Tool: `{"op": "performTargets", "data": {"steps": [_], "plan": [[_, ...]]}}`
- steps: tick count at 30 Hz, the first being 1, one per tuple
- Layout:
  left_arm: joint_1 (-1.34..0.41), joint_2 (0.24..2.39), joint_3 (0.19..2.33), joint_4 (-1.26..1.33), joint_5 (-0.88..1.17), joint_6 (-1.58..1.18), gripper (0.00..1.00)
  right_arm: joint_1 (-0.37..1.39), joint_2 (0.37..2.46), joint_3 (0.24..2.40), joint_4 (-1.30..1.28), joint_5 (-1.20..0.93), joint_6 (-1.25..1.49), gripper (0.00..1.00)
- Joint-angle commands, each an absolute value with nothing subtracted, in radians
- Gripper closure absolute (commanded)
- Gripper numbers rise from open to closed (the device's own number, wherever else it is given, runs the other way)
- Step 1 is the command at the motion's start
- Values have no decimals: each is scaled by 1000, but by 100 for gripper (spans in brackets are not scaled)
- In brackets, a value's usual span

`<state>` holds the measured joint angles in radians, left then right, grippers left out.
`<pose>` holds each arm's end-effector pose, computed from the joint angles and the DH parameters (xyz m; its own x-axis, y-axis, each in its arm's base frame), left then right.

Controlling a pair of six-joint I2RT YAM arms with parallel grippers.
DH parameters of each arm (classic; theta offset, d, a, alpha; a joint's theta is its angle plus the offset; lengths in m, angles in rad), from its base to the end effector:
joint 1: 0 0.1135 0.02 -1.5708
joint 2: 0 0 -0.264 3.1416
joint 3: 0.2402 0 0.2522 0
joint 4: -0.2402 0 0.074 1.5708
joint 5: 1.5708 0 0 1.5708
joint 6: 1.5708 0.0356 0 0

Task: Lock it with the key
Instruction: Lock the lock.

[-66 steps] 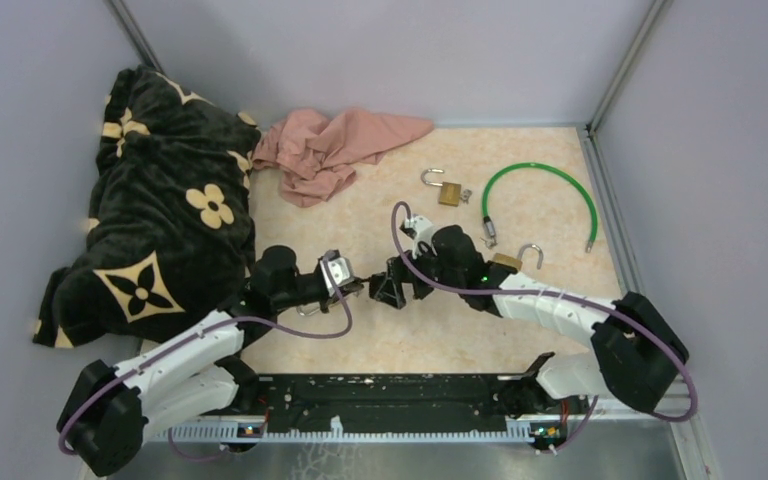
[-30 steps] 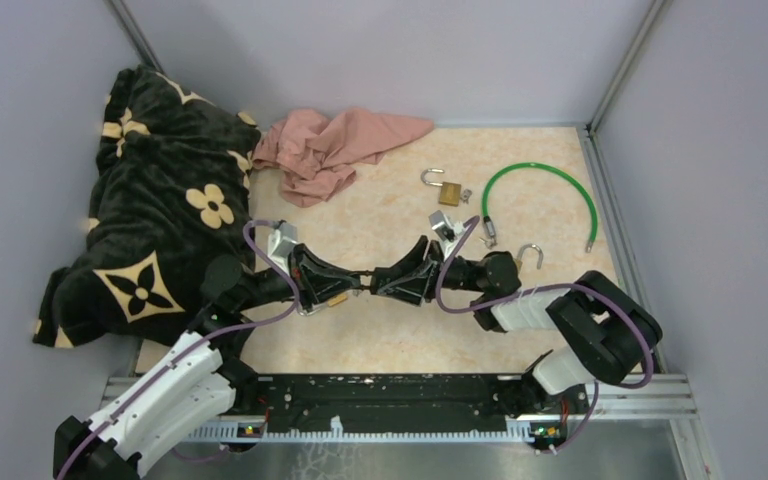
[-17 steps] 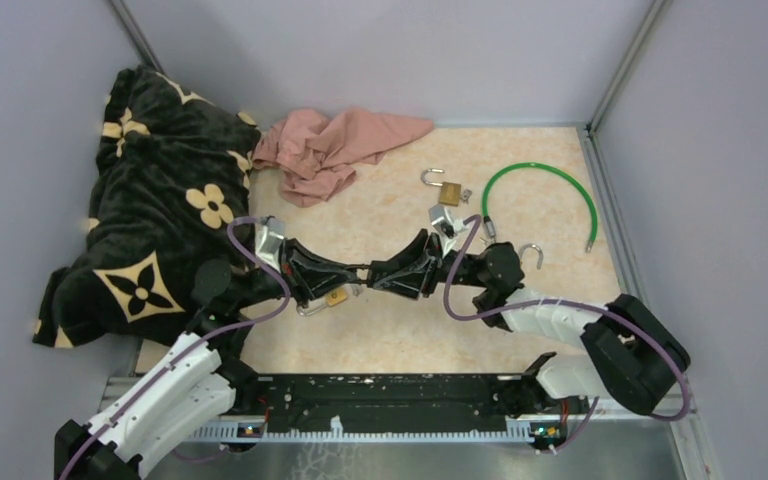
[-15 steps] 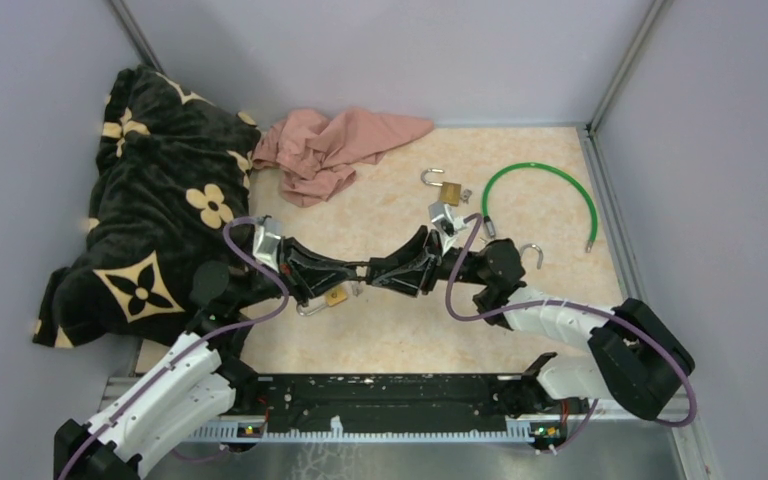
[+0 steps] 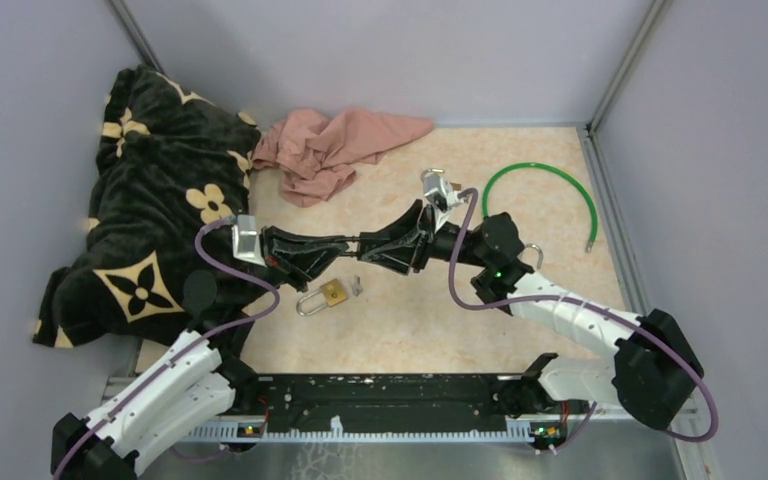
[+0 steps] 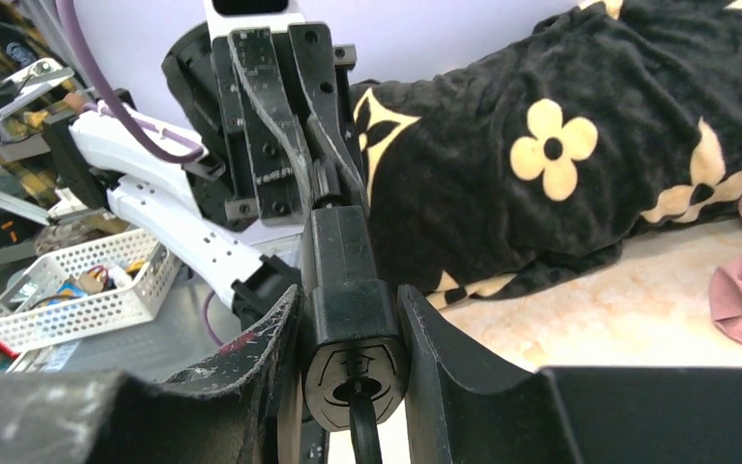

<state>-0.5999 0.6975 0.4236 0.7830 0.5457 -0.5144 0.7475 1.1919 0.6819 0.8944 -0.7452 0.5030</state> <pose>0.1224 -0.1061 0.3255 -0.0712 -0.4608 -0.8846 0.9437 0.2561 -0.2094 0.1730 0.1933 0.3291 -0.2221 0.2772 -0.9348 -0.9742 -0.0251 0.2241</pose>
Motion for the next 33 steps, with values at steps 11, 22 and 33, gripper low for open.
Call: {"op": "performTargets", "data": {"steps": [11,22,33], "plan": [[-798,856,409,737,617,-526,100,874,1190,886,720,-496,411,100],[-911,940,450,809,598,-424,100,874,1233,991,599,-483,354,100],[-926,966,510,818,515,-372,100,862,1264,969,514,-468,296,100]]}}
